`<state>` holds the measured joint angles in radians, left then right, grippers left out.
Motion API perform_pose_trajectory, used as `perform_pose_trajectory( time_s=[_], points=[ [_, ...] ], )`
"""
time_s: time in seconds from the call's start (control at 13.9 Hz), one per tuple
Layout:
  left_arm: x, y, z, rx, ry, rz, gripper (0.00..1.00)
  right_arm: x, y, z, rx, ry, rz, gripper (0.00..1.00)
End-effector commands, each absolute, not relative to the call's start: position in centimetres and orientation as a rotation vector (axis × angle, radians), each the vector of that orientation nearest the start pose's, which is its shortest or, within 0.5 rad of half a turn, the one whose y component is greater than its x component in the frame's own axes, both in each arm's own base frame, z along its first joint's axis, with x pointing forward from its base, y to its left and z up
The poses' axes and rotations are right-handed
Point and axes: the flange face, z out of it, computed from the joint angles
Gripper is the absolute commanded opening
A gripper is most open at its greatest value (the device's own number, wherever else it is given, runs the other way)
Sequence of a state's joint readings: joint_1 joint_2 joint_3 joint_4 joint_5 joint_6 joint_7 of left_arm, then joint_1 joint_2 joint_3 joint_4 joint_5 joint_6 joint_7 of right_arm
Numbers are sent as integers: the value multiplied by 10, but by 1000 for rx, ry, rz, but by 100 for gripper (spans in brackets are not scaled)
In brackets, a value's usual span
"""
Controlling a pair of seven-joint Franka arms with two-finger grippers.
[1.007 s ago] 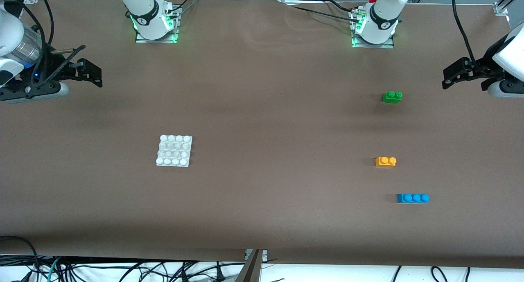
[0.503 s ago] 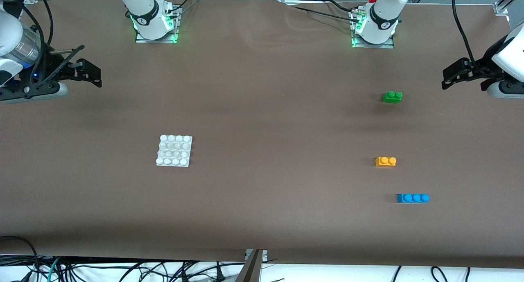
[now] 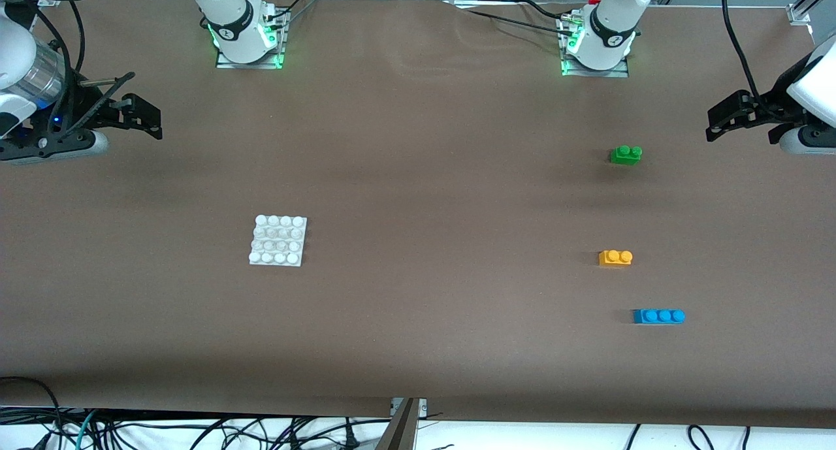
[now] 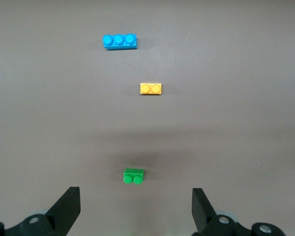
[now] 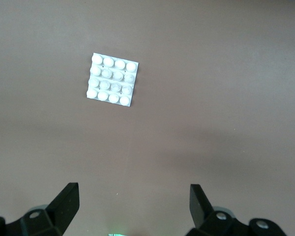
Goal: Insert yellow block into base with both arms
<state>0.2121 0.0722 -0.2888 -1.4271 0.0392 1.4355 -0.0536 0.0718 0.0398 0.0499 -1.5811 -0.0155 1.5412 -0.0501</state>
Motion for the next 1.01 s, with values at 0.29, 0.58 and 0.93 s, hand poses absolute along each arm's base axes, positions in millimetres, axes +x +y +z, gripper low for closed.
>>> perform_pose_trajectory(
  time_s=[0.29,0.58,0.93],
  points=[
    [575,-29,627,-3113,61,117,100,557,63,601,-3151,-291,111,99],
    [572,-26,631,-3113,56,111,100,556,63,601,-3151,-291,115,99],
    [550,-35,652,-3097,62,130,100,556,63,601,-3151,-291,115,99]
  ],
)
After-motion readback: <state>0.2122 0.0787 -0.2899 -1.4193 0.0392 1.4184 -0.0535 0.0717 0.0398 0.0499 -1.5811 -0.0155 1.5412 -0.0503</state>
